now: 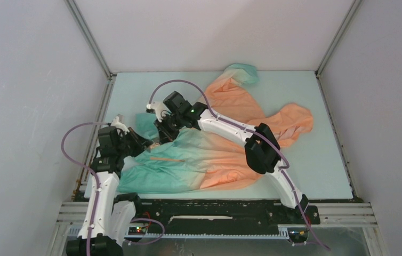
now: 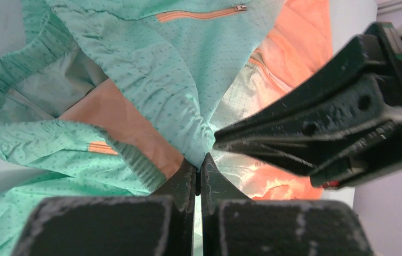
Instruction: Zip up the jacket
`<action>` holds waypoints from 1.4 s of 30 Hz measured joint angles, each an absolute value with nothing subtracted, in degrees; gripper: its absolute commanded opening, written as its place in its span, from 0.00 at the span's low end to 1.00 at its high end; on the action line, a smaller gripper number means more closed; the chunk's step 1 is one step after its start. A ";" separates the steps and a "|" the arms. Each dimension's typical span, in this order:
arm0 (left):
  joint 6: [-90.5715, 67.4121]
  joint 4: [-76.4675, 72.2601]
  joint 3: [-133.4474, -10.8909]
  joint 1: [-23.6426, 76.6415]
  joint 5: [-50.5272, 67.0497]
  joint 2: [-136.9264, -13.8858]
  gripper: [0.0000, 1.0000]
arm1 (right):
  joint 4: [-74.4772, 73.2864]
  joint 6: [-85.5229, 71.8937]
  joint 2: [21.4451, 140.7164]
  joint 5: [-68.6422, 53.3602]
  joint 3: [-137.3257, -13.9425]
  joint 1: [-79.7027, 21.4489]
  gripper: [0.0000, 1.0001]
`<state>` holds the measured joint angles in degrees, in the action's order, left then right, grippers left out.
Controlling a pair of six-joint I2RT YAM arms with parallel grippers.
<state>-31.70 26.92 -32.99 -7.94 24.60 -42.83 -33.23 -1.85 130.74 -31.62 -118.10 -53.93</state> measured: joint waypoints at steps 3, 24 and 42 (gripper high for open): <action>-30.35 28.25 -33.56 -7.88 24.77 -42.72 0.00 | -35.27 0.47 131.31 -30.04 -118.08 -52.88 0.00; -27.92 30.61 -44.84 -7.79 -4.75 -54.28 0.00 | -41.58 12.80 115.22 -4.80 -89.91 -36.38 0.00; -32.56 26.98 -47.37 -13.89 -11.73 -68.29 0.00 | -46.85 13.39 110.65 14.76 -78.41 -5.65 0.18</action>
<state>-32.56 26.98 -47.37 -13.89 -11.73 -68.29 -46.85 13.39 110.65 14.76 -78.41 -5.65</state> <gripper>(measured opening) 0.015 0.006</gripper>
